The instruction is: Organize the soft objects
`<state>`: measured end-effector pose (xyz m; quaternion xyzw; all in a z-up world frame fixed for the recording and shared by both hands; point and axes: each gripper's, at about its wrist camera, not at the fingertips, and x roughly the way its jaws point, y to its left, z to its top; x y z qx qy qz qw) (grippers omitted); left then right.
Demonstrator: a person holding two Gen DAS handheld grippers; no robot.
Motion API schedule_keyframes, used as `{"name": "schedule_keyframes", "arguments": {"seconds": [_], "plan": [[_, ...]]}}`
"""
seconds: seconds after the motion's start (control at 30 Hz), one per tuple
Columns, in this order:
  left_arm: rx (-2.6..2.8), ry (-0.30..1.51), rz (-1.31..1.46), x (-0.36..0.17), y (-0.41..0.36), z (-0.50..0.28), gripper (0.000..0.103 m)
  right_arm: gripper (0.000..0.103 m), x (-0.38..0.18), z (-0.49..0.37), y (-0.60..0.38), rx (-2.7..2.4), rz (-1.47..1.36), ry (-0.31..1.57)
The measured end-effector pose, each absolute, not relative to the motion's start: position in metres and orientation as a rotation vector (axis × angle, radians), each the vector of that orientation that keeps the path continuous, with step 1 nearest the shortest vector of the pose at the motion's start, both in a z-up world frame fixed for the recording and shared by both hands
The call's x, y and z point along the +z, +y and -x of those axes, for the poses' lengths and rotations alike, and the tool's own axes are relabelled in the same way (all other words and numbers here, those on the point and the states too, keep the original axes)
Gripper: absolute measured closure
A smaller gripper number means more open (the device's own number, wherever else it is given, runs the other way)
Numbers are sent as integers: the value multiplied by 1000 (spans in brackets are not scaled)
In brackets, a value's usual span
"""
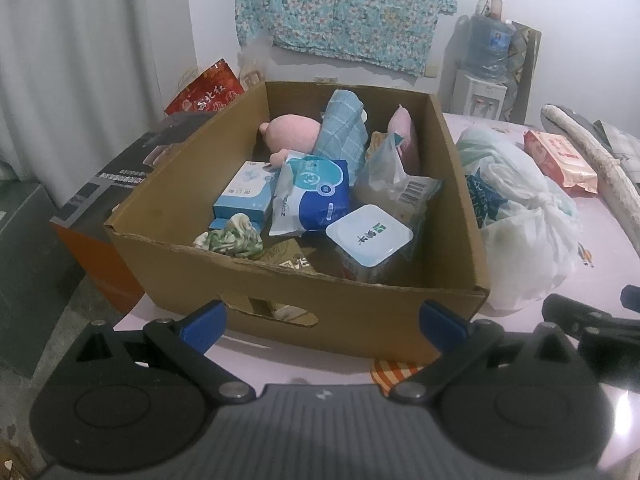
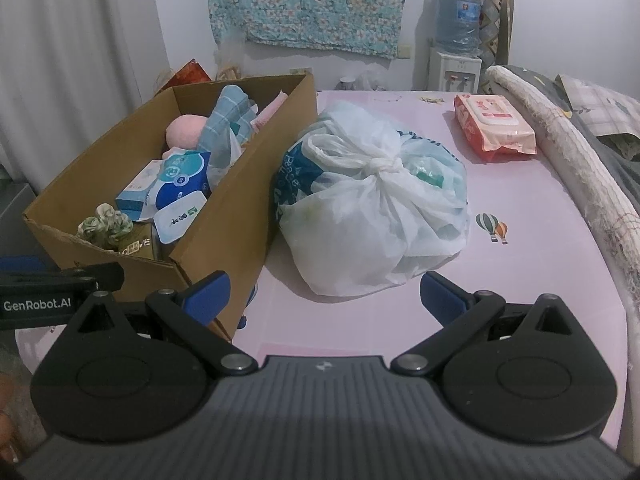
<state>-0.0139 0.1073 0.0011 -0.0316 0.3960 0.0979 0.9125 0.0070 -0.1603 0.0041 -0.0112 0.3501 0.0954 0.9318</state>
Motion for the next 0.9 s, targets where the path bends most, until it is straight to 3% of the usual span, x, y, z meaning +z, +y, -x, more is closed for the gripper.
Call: {"name": "schedule_keyframes", "arguments": {"seconds": [0.9], "plan": [[200, 836, 56, -2, 106, 12, 0, 1, 0, -11, -161, 193, 37, 731]]}}
